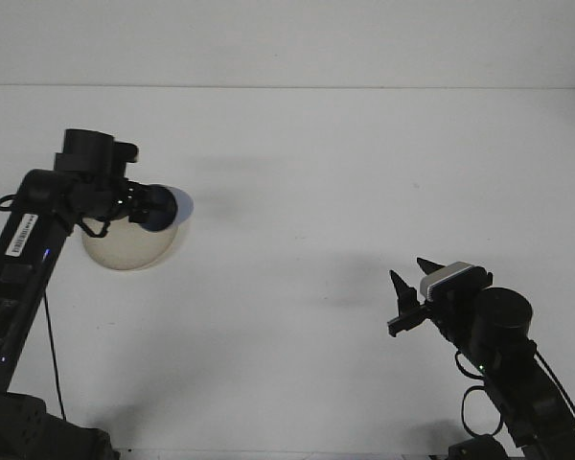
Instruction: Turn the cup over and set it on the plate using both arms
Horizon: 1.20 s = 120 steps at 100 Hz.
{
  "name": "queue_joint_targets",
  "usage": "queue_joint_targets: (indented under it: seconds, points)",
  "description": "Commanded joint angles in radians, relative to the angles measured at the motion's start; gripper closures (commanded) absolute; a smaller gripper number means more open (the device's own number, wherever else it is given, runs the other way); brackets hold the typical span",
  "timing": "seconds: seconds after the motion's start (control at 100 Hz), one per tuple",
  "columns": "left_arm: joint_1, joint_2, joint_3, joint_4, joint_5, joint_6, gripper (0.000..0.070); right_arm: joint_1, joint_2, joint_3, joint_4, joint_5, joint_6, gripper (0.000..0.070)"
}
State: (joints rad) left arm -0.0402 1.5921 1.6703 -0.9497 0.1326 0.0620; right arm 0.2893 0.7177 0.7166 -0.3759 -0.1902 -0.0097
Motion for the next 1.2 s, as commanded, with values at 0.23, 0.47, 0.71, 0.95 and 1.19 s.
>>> queue_joint_targets:
  seconds: [0.23,0.47,0.71,0.95,1.19]
  points:
    - [0.214,0.112,0.021,-0.011,-0.002,0.014,0.0686,0.004,0.003,0.005,0.008,-0.004,0.009,0.0354]
    - [0.262,0.24,0.021,-0.005,0.003,0.017,0.0686,0.004,0.003,0.005,0.008,-0.004,0.009,0.0354]
    - [0.264,0.317,0.021,0.028,0.038,0.025,0.0685,0.004,0.004,0.005,0.008,-0.003,0.009,0.0354]
    - [0.264,0.308,0.027,0.09,0.133,0.023,0.0202,0.004,0.004,0.005,0.008,-0.003,0.01,0.0354]
    - [0.264,0.246,0.122,0.051,0.15,0.024,0.0195,0.004,0.004,0.005,0.008,0.0,0.01,0.0354]
